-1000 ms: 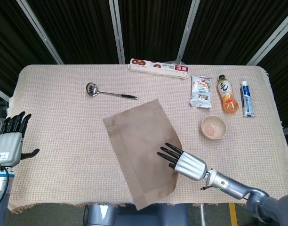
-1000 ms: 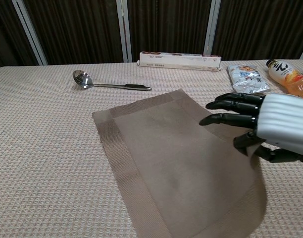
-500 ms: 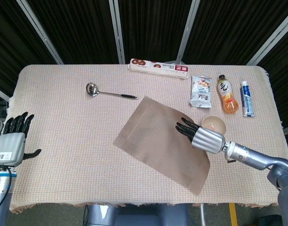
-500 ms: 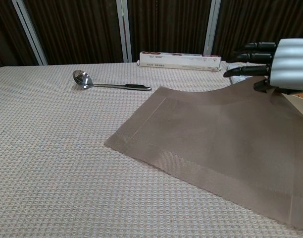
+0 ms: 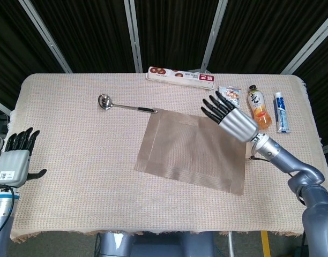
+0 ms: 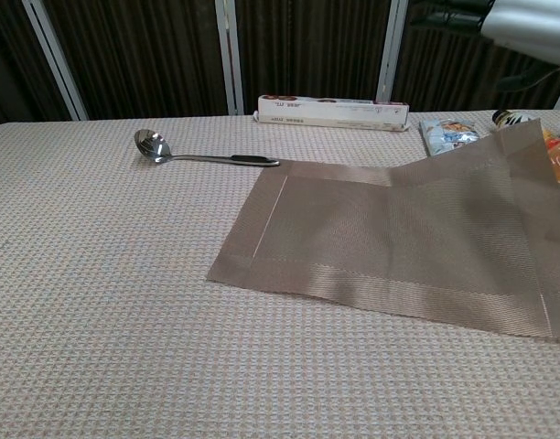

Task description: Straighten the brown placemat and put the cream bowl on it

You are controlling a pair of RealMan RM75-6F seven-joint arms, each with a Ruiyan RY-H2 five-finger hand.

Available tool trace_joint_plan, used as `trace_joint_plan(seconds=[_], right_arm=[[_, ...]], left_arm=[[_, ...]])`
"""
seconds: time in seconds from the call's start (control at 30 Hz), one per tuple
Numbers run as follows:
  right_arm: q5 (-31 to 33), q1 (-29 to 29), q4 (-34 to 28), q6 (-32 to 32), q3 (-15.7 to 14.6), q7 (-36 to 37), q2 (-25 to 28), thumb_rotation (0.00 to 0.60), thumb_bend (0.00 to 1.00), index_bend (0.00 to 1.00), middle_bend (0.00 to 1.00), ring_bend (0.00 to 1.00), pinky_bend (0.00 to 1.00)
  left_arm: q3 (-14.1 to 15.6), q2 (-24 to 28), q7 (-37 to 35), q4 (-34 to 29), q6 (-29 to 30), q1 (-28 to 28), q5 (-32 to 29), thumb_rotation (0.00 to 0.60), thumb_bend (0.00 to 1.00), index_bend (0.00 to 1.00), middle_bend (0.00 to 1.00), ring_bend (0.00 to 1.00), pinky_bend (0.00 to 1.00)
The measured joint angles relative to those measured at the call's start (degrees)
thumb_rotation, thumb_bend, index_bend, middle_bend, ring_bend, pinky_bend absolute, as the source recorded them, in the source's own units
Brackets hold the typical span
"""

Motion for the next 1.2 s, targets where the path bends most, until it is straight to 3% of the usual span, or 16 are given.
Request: trace_joint_plan(seconds=[0.17,0.4,0.57,0.83,1.0,1.2], right_arm=[[6.73,-3.97,-5.94,1.29,3.74,3.86,2.74,0.6,0.0,0.0,0.0,0.0,0.0],[13.08,-12.16,-24.04,0.77,5.31,9.33,10.33,0.6,0.0,0.0,0.0,0.0,0.0],[15.75,-18.25,-38.65,0.39,3.91,11.0,16.63,0.6,0.0,0.0,0.0,0.0,0.0],[19.67,-28.1,-61.74,0.17,-0.71,12.21,25.72,0.6,0.0,0.0,0.0,0.0,0.0],[21.65,-32.57,-69.74,1.04,-3.04,9.61,27.8,0.6,0.0,0.0,0.0,0.0,0.0],[21.26,-34.33,-72.62,2.21,-4.19,5.21,26.75,0.6,0.0,0.0,0.0,0.0,0.0]], left_arm=[[0.46,-0.27,-3.03,1.5,-0.62,-0.43,3.85,0.6,0.0,0.0,0.0,0.0,0.0],[1.98,-2.44,-12.05,7.71,-3.85,-3.06,13.21,0.6,0.0,0.04,0.0,0.0,0.0],[3.03,-5.59,-19.22,15.11,-9.44,-7.5,19.19,0.6,0.05,0.14,0.0,0.0,0.0],[2.87,-17.4,-25.91,29.37,-18.71,-17.08,23.87,0.6,0.08,0.19,0.0,0.0,0.0],[2.27,-23.27,-25.94,34.42,-22.25,-21.66,25.35,0.6,0.1,0.21,0.0,0.0,0.0],[1.68,-27.84,-25.08,38.31,-24.76,-24.7,25.57,0.6,0.15,0.24,0.0,0.0,0.0]])
